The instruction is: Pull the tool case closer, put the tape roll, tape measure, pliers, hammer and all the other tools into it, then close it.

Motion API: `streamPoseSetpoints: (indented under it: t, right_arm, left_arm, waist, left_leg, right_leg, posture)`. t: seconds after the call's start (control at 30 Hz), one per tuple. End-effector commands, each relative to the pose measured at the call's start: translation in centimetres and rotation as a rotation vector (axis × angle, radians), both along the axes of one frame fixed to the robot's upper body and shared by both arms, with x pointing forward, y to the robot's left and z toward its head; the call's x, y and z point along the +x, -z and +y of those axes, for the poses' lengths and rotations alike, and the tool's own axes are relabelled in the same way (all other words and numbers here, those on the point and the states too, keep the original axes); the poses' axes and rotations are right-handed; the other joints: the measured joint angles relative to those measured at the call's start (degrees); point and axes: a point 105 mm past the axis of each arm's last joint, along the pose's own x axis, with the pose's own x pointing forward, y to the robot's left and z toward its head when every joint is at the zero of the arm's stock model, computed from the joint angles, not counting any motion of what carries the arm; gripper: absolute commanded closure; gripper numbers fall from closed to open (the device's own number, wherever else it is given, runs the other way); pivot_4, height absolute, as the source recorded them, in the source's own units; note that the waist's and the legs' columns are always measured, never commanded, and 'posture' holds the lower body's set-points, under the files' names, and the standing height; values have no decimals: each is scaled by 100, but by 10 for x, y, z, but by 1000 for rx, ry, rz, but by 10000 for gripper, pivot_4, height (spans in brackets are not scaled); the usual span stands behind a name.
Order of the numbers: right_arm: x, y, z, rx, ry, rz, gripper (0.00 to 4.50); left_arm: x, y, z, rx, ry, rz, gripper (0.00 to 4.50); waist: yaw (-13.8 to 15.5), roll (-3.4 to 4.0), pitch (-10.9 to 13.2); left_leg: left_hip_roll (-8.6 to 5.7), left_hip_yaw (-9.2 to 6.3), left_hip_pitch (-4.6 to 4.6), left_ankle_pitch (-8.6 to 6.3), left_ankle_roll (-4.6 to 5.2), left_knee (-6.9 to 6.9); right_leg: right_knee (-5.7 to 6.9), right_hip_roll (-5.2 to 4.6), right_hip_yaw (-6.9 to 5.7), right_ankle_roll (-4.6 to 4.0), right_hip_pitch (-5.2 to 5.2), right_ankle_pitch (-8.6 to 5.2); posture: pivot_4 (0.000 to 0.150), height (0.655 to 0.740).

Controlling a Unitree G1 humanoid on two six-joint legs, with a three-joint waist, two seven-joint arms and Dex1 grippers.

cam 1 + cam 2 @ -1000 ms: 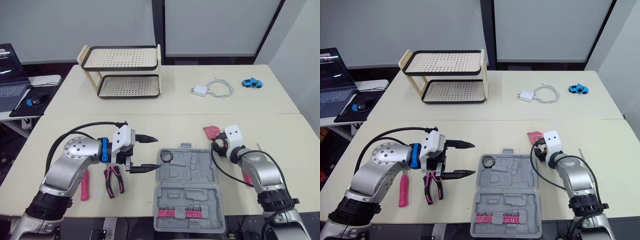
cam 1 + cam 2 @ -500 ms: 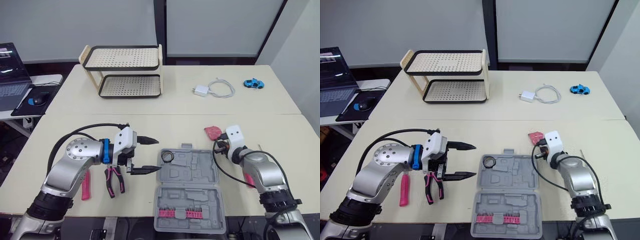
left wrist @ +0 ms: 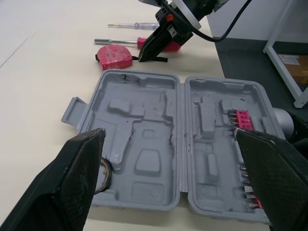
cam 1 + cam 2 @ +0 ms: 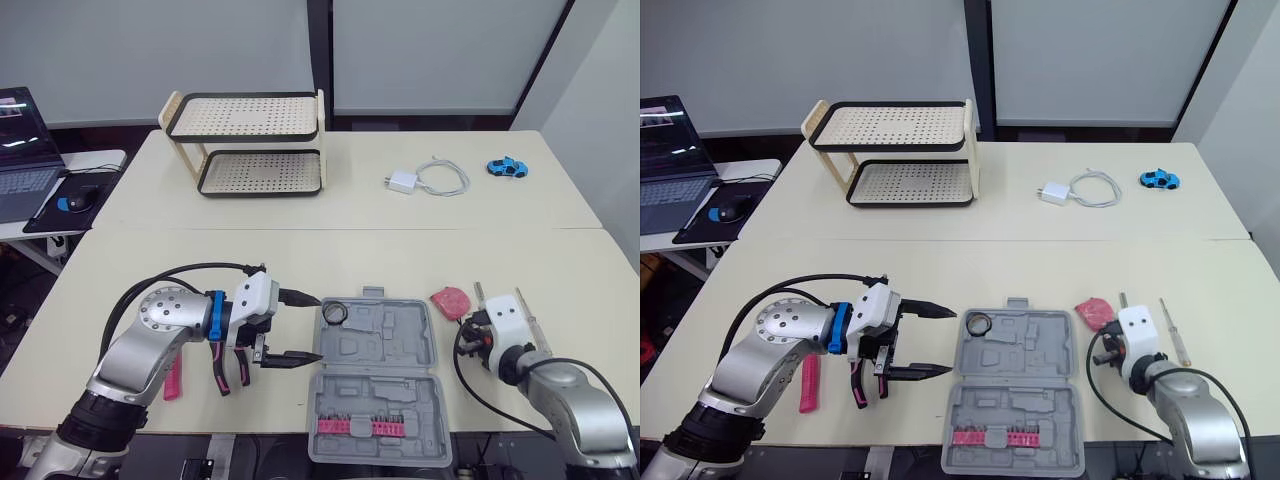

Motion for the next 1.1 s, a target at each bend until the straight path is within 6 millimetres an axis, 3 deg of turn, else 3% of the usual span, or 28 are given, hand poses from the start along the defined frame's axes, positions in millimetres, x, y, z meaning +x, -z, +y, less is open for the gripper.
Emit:
streamPoseSetpoints:
  t: [0.03, 0.57, 1.1]
  right_arm:
    - [-11, -10, 3, -2, -16, -19, 44727]
    - [-71, 4, 19, 77, -21, 116, 44727]
    - [-102, 8, 21, 101, 0, 184, 44727]
  left_arm:
    - [-7, -4, -3, 3, 56, -33, 0]
    - [-18, 0, -4, 39, 135, -32, 0]
    - [-22, -14, -18, 43, 162, -30, 0]
  waist:
    - [0, 0, 0]
    - [4, 2, -1]
    - [6, 3, -2]
  left_leg:
    - [0, 0, 0, 0, 0, 0]
    - [2, -2, 2, -1, 1, -1]
    - [2, -3, 2, -1, 1, -1]
  right_leg:
    - [0, 0, 0, 0, 0, 0]
    - [-2, 0, -1, 1, 3, -1]
    - [-3, 1, -1, 1, 5, -2]
  posture:
    - [1500, 7400]
    - [1500, 7400]
    - [1500, 7400]
